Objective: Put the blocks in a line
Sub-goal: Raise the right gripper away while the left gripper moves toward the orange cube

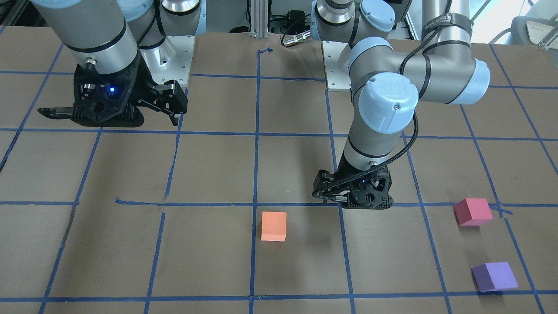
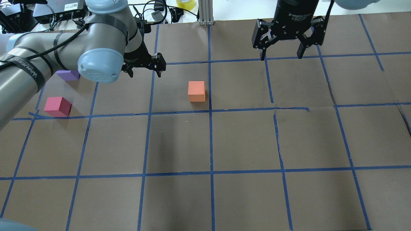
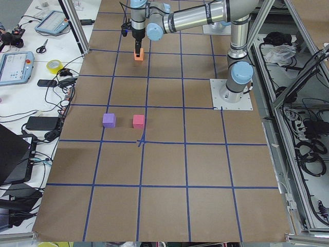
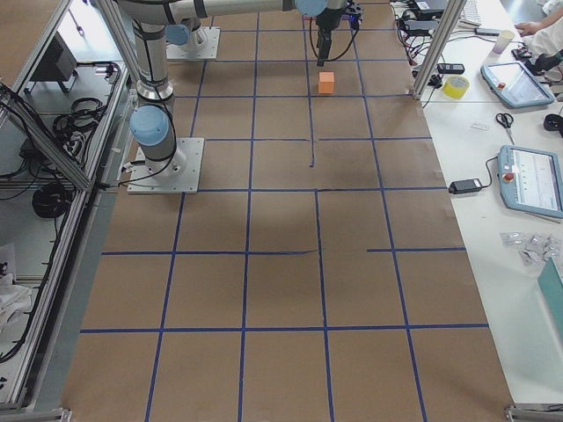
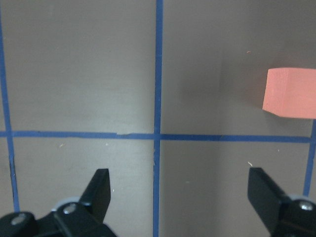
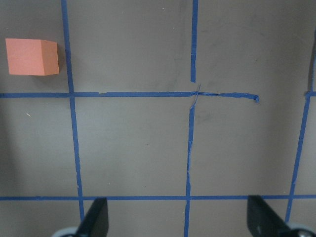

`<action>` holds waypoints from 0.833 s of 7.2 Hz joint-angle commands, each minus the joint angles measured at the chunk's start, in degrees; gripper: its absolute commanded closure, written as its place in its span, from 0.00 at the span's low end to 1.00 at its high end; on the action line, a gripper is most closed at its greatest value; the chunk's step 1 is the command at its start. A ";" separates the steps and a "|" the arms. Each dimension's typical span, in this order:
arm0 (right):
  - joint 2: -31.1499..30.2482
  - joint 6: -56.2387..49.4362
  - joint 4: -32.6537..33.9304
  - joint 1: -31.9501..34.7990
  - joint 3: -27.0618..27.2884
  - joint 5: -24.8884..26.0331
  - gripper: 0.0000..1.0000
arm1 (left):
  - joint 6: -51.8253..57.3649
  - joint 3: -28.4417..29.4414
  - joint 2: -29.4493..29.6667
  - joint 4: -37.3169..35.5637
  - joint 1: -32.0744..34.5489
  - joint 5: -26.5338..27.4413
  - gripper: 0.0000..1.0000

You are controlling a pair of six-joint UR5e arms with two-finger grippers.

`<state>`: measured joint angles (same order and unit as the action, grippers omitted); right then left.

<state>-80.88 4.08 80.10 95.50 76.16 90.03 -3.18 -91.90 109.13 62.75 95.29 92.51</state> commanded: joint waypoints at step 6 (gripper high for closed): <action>-8.59 -0.83 7.35 -0.14 14.44 3.40 0.00 | -4.55 16.33 16.74 1.03 9.99 -3.65 0.00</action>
<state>-89.22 3.09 87.11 95.36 89.66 93.36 -7.31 -75.55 125.72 61.73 103.26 89.15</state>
